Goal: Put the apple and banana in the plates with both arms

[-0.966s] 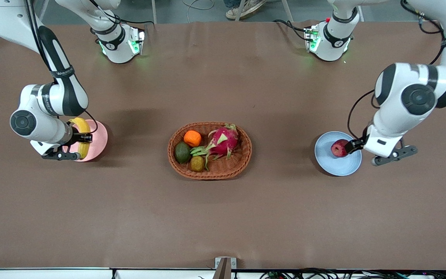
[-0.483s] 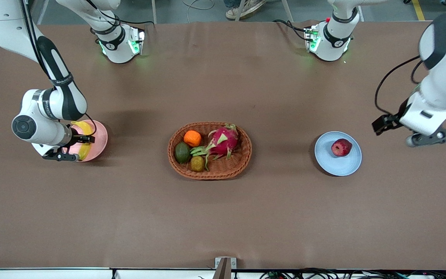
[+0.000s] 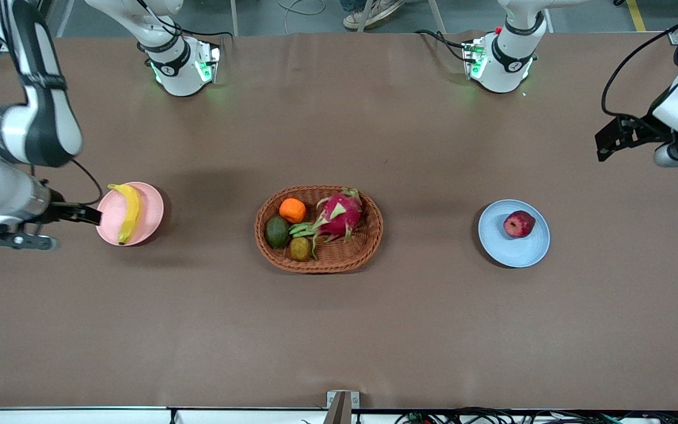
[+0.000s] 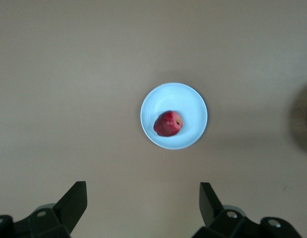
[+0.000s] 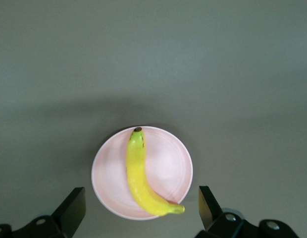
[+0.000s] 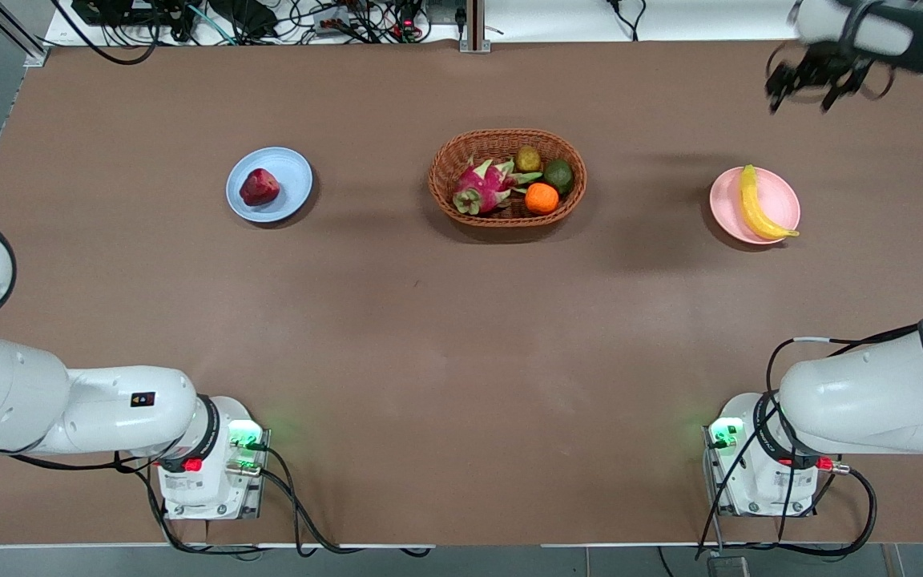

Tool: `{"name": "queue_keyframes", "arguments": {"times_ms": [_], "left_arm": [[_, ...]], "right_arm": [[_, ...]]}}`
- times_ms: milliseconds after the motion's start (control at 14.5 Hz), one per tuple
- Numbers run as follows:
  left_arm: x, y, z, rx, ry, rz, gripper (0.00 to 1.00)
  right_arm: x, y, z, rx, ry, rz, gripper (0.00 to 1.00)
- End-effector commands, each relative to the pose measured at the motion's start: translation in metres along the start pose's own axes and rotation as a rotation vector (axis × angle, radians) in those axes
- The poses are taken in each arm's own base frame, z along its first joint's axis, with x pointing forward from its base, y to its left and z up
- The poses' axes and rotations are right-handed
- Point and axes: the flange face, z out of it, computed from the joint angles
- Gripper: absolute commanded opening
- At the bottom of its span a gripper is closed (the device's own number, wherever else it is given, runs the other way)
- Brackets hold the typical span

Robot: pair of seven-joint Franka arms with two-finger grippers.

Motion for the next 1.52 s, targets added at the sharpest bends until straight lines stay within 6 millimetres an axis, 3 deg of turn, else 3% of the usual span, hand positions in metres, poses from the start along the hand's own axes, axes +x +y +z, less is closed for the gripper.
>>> {"name": "queue_keyframes", "arguments": {"times_ms": [0,138,345,483,621,690,897,1034,1448], "left_arm": [[-0.017,-0.002,-0.01,-0.035,-0.031,0.023,1.0],[-0.021,-0.002,-0.013,-0.048,-0.038,0.021,1.0],[-0.026,0.003,-0.017,-0.047,-0.047,0.016,1.0],[-0.026,0.006,-0.017,-0.046,-0.048,0.019,1.0],[-0.023,0.009,-0.015,-0.047,-0.043,0.024,1.0],[-0.022,0.01,-0.015,-0.056,-0.037,0.026,1.0],[-0.017,0.015,-0.009,-0.092,-0.04,0.042,1.0],[-0.015,0.027,-0.006,-0.088,-0.046,0.051,1.0],[-0.018,0.029,0.002,-0.079,-0.055,0.05,1.0]], "right_arm": [[0.005,-0.006,-0.09,0.014,0.023,0.019,1.0],[0.005,-0.002,-0.144,0.016,0.07,0.016,1.0],[0.005,0.005,-0.17,0.017,0.106,0.024,1.0],[0.001,0.007,-0.175,0.069,0.108,0.032,1.0],[-0.004,0.03,-0.171,0.194,0.068,0.086,1.0],[-0.004,0.033,-0.171,0.189,0.068,0.089,1.0],[-0.014,0.034,-0.187,0.118,0.099,0.048,1.0],[-0.023,0.019,-0.198,0.103,0.114,0.021,1.0],[-0.026,0.025,-0.201,0.105,0.117,0.032,1.0]]}}
